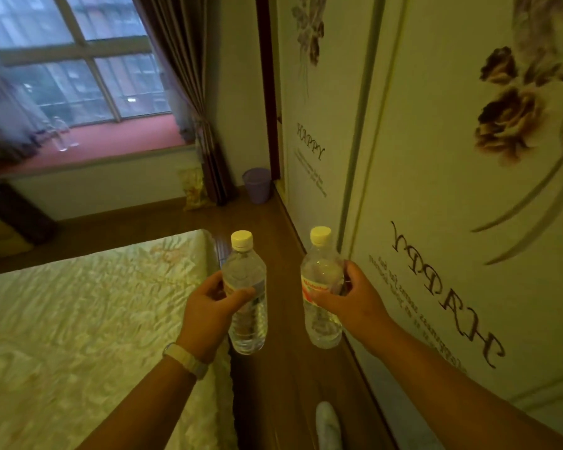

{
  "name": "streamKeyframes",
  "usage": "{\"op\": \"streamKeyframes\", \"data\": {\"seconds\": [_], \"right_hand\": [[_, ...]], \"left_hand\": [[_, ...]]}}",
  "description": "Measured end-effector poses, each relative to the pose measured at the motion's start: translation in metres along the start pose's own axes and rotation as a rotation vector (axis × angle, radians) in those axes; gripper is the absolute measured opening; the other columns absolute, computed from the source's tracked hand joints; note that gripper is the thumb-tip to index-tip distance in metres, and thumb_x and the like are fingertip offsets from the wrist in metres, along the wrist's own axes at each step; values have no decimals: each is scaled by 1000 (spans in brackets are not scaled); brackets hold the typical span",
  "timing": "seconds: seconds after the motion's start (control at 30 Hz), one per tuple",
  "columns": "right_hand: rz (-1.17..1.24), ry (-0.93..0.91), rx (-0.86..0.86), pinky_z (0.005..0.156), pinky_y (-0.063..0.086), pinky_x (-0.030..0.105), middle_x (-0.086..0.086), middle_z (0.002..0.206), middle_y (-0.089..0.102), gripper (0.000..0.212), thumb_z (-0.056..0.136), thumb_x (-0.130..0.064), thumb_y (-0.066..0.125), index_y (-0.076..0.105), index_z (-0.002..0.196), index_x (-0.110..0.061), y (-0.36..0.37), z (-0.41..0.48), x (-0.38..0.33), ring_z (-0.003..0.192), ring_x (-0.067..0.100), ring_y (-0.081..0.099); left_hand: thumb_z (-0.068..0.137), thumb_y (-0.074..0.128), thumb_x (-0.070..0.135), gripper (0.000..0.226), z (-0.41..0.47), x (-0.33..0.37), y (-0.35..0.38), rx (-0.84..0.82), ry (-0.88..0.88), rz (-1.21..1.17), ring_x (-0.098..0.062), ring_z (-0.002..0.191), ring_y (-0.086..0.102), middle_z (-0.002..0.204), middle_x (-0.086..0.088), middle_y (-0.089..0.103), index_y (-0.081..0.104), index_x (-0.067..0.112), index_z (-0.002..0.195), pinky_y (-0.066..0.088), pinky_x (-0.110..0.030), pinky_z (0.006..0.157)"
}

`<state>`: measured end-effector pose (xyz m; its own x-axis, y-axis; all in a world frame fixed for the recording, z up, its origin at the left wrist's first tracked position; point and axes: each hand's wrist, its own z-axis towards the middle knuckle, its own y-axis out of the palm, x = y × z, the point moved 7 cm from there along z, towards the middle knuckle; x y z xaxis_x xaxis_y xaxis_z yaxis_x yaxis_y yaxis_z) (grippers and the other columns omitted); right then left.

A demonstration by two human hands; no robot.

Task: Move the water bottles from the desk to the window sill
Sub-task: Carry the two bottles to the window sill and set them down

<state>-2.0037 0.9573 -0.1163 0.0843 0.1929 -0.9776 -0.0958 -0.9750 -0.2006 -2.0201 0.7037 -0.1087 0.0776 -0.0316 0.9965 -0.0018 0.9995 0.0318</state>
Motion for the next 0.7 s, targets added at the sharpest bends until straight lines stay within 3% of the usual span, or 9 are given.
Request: {"op": "streamKeyframes", "data": {"seconds": [0.2,0.43,0.53,0.7], "right_hand": [[45,-22,-75,79,57,29,-11,111,67,59,73,-35,85,56,124,-30,2,124,-8,101,9,64],[72,-67,-183,68,53,18,-11,106,67,53,74,-28,85,57,119,-29,5,250,-40,93,5,66],[79,-89,-219,59,50,9,-11,104,66,49,75,-25,84,56,114,-32,18,280,-47,86,-5,65],[73,-82,-271,70,52,19,-8,108,67,52,74,-29,84,56,119,-30,39,333,-53,96,8,66]], "left_hand": [[67,80,21,33,90,-1,13,146,-19,33,-3,89,72,97,15,77,76,46,89,54,-12,65],[78,77,8,41,184,12,20,237,1,47,-2,90,71,98,17,76,75,48,90,54,-12,64],[79,77,10,41,208,17,12,272,5,66,-3,93,71,101,16,76,75,48,92,55,-11,65],[76,79,14,33,258,10,-12,356,-11,68,-8,93,72,103,10,76,75,39,98,56,-15,64]]}}
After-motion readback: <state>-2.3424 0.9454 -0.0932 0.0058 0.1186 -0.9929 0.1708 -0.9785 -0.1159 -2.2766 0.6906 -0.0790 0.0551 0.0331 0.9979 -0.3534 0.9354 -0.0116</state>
